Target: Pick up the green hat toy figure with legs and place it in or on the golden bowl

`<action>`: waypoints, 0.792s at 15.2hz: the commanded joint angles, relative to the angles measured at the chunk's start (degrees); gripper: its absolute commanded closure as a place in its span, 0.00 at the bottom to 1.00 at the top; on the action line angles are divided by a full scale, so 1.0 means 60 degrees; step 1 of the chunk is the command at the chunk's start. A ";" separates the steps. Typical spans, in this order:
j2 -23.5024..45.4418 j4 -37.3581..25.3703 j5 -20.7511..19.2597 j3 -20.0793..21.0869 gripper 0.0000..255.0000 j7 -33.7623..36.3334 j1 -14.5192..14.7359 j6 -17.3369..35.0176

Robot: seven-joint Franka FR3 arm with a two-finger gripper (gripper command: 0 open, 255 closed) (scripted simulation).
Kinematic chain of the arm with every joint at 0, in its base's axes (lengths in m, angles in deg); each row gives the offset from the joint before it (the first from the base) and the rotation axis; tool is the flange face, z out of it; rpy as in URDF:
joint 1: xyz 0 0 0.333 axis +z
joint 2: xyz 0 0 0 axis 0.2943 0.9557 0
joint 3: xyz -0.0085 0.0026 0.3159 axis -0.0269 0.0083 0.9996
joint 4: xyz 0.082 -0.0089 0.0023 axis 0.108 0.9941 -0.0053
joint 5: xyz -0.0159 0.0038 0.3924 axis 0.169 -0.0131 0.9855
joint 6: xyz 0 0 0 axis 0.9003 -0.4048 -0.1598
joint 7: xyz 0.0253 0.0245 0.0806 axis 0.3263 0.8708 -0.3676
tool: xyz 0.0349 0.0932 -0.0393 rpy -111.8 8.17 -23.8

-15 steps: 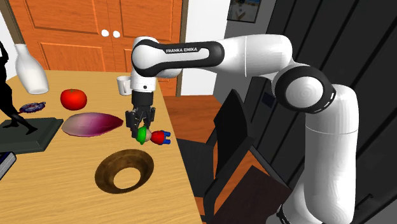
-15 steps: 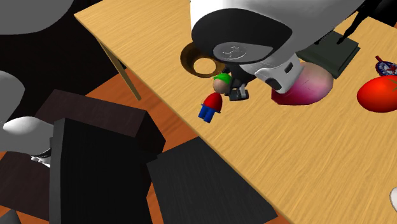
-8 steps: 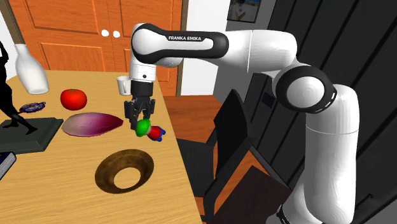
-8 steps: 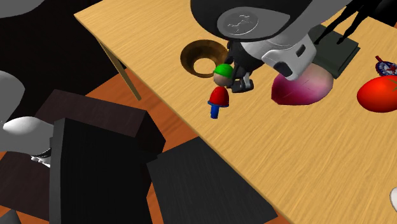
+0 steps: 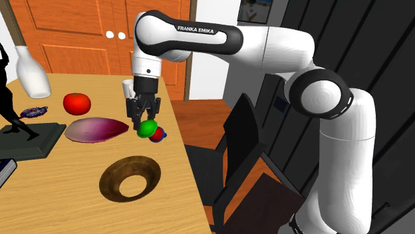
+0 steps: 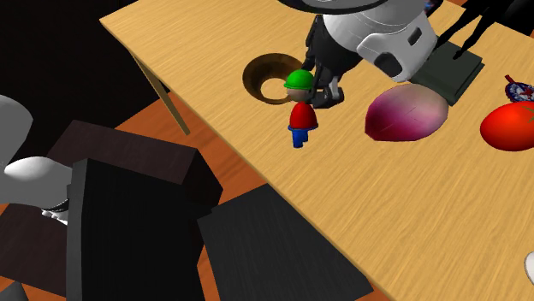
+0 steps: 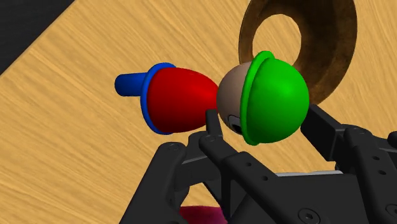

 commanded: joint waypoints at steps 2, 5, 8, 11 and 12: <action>-0.0130 0.0196 0.0029 0.0182 1.00 0.0526 0.0381 0.0229; -0.0193 0.0343 0.0033 0.0369 1.00 0.1079 0.0792 0.0481; -0.0161 0.0355 -0.0002 0.0553 1.00 0.1653 0.1227 0.0697; -0.0089 0.0423 -0.0048 0.0683 1.00 0.2073 0.1576 0.0967; -0.0102 0.0569 -0.0040 0.0681 1.00 0.2037 0.1567 0.1095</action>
